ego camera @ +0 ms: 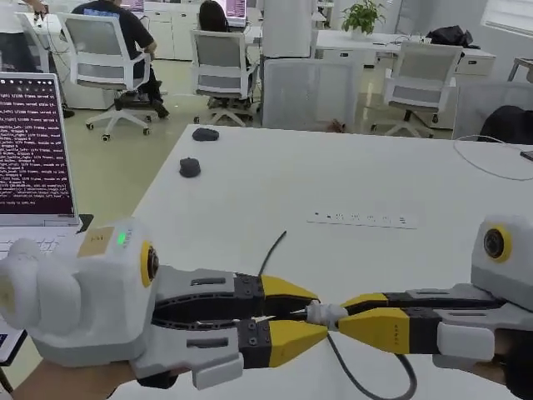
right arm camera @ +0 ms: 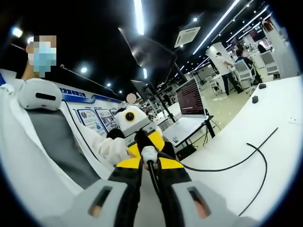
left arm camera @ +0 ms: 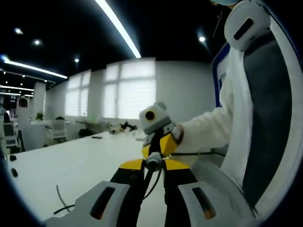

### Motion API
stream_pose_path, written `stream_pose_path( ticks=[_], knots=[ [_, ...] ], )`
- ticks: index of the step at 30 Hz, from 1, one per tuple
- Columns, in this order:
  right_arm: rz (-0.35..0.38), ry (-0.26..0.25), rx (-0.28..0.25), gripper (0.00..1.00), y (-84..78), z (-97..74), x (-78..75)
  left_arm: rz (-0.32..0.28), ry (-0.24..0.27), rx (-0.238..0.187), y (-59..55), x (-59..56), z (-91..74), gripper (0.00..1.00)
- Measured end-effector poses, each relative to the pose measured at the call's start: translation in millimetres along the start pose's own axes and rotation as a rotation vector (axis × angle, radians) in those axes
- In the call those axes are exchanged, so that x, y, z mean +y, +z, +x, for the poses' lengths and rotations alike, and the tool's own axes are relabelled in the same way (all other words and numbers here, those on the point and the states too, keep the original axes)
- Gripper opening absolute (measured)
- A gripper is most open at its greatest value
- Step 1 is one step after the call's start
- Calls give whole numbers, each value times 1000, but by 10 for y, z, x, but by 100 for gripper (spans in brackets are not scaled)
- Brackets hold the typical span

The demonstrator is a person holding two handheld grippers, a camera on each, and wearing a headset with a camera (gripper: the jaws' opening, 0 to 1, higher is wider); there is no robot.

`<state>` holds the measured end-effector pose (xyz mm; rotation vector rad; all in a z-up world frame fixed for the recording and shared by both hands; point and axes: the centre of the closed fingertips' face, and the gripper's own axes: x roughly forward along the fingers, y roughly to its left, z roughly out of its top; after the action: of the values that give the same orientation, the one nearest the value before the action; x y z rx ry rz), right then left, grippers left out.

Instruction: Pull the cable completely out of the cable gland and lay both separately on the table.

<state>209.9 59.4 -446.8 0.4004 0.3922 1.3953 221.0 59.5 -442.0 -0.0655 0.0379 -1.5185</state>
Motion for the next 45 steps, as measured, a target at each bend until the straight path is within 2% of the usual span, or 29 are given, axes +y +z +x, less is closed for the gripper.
stream_pose_path(
  ticks=[1,3,4,7,8,9,11,18,21,24,26,29,31,33,35,37,40,43,45],
  knots=[
    [-11,0,-1,11,4,2,3,-28,-1,-5,2,2,-4,15],
    [-40,-7,2,11,7,10,2,-45,2,-8,-6,19,-12,15],
    [-99,-15,15,11,1,12,-3,-60,1,-9,-13,23,-17,15],
    [-216,-26,48,11,-23,27,5,-224,-5,-1,-46,-1,-2,15],
    [-290,-25,50,11,-13,34,21,-269,-6,-7,-46,11,-8,15],
    [-318,-25,48,11,-6,41,31,-311,-18,-18,-38,19,-22,15],
    [-337,-32,44,11,9,49,30,-292,-14,-26,-38,52,-40,15],
    [-450,-36,57,11,-6,66,29,-326,-25,-19,-44,47,-53,15],
    [-472,-37,64,11,-15,66,17,-321,-25,-17,-55,39,-57,15],
    [-451,-31,63,12,-13,51,19,-272,-27,-22,-52,20,-55,15],
    [-445,-38,67,13,-4,21,-7,-229,-18,-9,-64,26,-53,15],
    [-451,-39,66,17,9,-29,-8,-225,-20,-1,-69,23,-60,15],
    [-448,-51,90,13,-29,-49,-40,-211,-25,-7,-63,4,-68,15],
    [-442,-68,95,13,-56,-60,-79,-209,-25,-8,-64,2,-66,16],
    [-405,-56,95,13,-89,-53,-63,-210,-27,-7,-70,-7,-62,16],
    [-422,-34,101,5,-121,-36,-18,-197,-21,-10,-68,-9,-50,16],
    [-440,-48,98,3,-119,-33,-32,-183,-16,-8,-64,11,-54,16],
    [-351,-30,100,3,-137,-43,-12,-198,-23,11,-81,5,-43,16],
    [-413,-43,97,3,-118,-44,-25,-185,-18,14,-104,12,-42,17]
  ],
)
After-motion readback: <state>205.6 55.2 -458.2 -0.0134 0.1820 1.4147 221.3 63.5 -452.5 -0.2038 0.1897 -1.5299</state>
